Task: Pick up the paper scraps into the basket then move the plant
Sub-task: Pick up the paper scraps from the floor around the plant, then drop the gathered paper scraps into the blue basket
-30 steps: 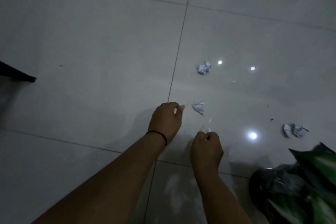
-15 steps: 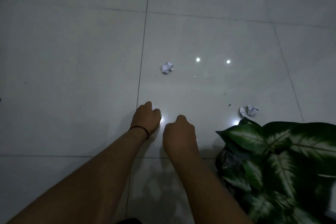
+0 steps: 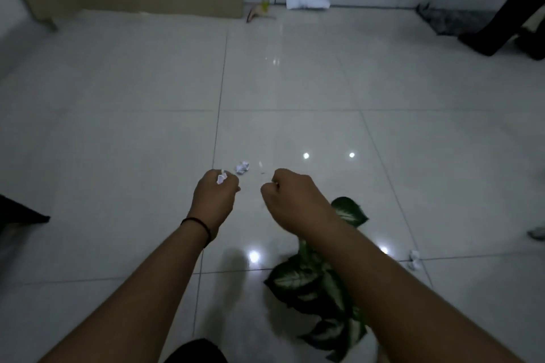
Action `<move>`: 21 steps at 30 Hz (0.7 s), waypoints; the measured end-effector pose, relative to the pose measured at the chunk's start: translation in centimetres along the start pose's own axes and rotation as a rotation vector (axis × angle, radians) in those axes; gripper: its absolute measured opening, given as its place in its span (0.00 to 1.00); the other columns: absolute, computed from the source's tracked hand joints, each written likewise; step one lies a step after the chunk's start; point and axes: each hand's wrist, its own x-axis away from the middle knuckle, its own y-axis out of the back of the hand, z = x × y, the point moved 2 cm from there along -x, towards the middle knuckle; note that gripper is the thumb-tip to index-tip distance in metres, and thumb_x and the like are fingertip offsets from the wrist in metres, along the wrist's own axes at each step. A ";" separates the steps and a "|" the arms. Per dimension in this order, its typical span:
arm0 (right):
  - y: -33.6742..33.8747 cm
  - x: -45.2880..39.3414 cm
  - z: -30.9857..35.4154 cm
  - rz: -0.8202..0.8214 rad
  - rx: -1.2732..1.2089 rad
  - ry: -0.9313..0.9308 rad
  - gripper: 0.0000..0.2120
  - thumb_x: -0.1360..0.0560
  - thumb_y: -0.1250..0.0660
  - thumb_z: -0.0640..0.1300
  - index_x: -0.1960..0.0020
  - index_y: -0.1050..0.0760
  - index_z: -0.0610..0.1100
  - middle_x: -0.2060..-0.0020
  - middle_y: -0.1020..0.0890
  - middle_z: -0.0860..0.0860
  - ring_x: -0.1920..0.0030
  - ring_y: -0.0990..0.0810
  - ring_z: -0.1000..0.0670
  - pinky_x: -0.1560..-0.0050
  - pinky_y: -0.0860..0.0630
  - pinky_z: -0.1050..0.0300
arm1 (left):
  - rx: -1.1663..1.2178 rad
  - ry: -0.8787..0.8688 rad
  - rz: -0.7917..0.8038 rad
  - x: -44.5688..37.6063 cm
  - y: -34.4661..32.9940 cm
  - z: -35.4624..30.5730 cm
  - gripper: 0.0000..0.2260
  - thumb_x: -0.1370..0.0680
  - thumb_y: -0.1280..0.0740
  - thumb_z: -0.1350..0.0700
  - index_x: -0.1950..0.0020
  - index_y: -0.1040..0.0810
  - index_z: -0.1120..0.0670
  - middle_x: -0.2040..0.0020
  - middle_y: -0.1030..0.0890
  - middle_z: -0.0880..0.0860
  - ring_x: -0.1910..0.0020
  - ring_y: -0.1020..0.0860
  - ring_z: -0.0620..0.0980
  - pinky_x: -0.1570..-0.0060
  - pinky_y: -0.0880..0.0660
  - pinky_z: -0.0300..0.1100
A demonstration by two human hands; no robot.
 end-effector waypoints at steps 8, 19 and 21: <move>13.9 9.8 -6.4 -0.065 0.154 -0.072 0.10 0.22 0.44 0.44 0.62 0.34 0.43 0.66 0.28 0.50 0.68 0.31 0.51 0.71 0.38 0.58 | 0.153 -0.213 0.175 9.4 -7.3 -9.3 0.10 0.25 0.39 0.58 0.67 0.26 0.55 0.74 0.30 0.48 0.82 0.36 0.39 0.80 0.38 0.30; 27.4 19.3 -20.1 -0.250 0.074 -0.355 0.14 0.21 0.46 0.47 0.65 0.37 0.50 0.62 0.25 0.50 0.64 0.28 0.52 0.65 0.33 0.58 | 0.062 -0.295 0.585 19.0 -26.3 -15.4 0.10 0.22 0.39 0.56 0.60 0.23 0.58 0.67 0.22 0.53 0.76 0.25 0.43 0.72 0.23 0.36; 28.2 20.2 -22.8 -0.291 -0.020 -0.405 0.12 0.21 0.45 0.47 0.63 0.34 0.46 0.56 0.20 0.44 0.57 0.24 0.47 0.58 0.29 0.55 | 0.039 -0.256 0.636 19.8 -29.4 -15.4 0.08 0.22 0.39 0.57 0.56 0.22 0.59 0.63 0.21 0.54 0.72 0.24 0.46 0.70 0.21 0.37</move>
